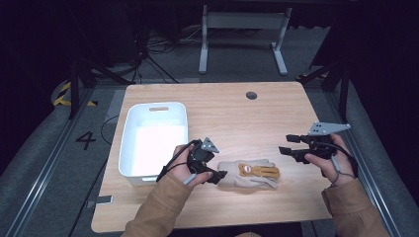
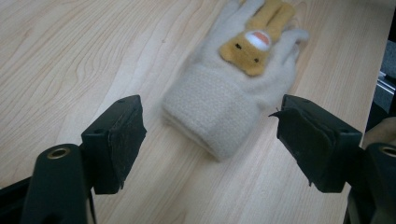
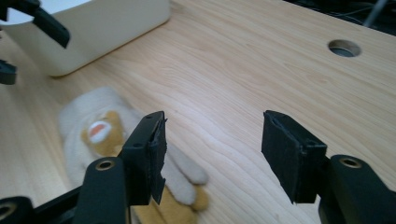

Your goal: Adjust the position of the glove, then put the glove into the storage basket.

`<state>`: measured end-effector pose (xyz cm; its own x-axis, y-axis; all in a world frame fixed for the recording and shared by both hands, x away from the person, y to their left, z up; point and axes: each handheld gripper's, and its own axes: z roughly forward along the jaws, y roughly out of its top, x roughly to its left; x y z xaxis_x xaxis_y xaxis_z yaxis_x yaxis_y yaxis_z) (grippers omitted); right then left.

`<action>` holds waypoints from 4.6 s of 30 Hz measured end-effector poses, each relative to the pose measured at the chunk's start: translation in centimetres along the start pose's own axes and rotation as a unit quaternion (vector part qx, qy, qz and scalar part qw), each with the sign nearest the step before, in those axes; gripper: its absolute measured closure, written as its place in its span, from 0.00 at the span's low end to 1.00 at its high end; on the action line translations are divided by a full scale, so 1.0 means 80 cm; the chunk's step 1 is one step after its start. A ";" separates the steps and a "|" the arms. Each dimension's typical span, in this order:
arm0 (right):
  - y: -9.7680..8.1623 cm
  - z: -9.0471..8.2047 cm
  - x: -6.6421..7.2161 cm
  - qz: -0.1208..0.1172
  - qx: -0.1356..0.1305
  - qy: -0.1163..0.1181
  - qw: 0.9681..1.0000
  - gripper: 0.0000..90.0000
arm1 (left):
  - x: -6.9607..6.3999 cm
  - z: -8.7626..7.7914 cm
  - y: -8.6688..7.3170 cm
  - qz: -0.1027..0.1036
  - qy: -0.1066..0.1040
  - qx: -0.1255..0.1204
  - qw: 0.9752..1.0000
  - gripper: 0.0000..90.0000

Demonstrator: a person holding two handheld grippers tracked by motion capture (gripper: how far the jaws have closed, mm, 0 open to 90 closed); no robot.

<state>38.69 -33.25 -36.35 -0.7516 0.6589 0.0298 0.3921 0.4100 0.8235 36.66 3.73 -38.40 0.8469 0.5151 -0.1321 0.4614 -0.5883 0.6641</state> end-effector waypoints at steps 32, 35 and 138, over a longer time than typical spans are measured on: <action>-0.031 -0.002 -0.036 0.067 0.027 -0.065 0.995 0.45 | 0.004 0.020 -0.002 -0.009 0.015 -0.036 0.999 0.27; -0.033 -0.003 -0.039 0.071 0.027 -0.071 0.995 0.45 | 0.004 0.023 -0.002 -0.009 0.012 -0.037 0.999 0.27; -0.075 -0.036 -0.040 0.109 0.042 -0.090 0.989 0.43 | -0.008 0.132 -0.003 0.123 -0.097 -0.025 0.987 0.17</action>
<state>37.19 -39.62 -39.74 -0.5407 0.8361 0.0928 0.5817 0.2919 0.7592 38.84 -3.05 -46.24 0.9686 0.2283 -0.0981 0.2262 -0.6464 0.7287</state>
